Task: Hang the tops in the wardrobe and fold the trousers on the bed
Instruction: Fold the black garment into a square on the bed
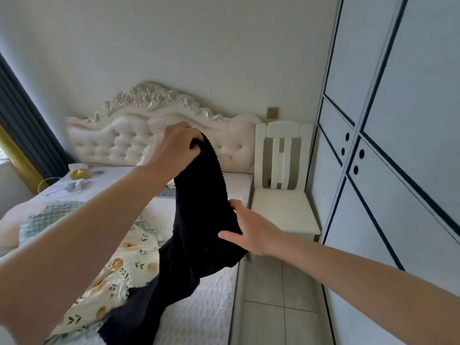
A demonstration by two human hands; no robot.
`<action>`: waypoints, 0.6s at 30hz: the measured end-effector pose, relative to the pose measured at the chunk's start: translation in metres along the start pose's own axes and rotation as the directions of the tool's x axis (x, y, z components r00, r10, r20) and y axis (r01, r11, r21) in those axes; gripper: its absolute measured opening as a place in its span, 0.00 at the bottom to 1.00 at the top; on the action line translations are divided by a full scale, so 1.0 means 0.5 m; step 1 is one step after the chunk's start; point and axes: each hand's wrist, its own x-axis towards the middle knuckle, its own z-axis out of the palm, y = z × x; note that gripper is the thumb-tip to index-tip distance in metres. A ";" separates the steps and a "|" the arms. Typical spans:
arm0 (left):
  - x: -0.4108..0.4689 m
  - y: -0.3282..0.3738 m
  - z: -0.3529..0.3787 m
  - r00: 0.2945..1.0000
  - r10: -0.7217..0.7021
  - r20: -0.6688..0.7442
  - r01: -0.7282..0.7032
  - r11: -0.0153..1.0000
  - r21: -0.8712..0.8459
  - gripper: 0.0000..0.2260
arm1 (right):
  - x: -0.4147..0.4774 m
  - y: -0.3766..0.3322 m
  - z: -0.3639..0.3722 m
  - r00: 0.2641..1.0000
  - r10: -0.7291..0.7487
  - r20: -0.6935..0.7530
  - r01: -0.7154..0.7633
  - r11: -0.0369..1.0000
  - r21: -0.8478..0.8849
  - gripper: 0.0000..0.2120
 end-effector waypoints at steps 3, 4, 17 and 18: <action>0.051 0.049 -0.019 0.993 0.023 -0.114 -0.030 0.998 -0.059 0.12 | -0.007 0.008 -0.053 0.977 -0.069 -0.200 0.041 0.989 -0.140 0.40; 0.068 0.061 -0.027 0.989 0.032 -0.147 -0.042 0.997 -0.065 0.12 | -0.010 0.016 -0.074 0.960 -0.109 -0.258 0.051 0.974 -0.221 0.42; 0.229 0.116 -0.163 0.901 0.058 -0.429 -0.097 0.993 -0.068 0.11 | -0.058 0.075 -0.393 0.869 -0.301 -0.393 0.046 0.840 -0.540 0.23; 0.237 0.116 -0.174 0.907 0.080 -0.414 -0.103 0.994 -0.033 0.11 | -0.060 0.074 -0.413 0.868 -0.311 -0.386 0.043 0.823 -0.566 0.22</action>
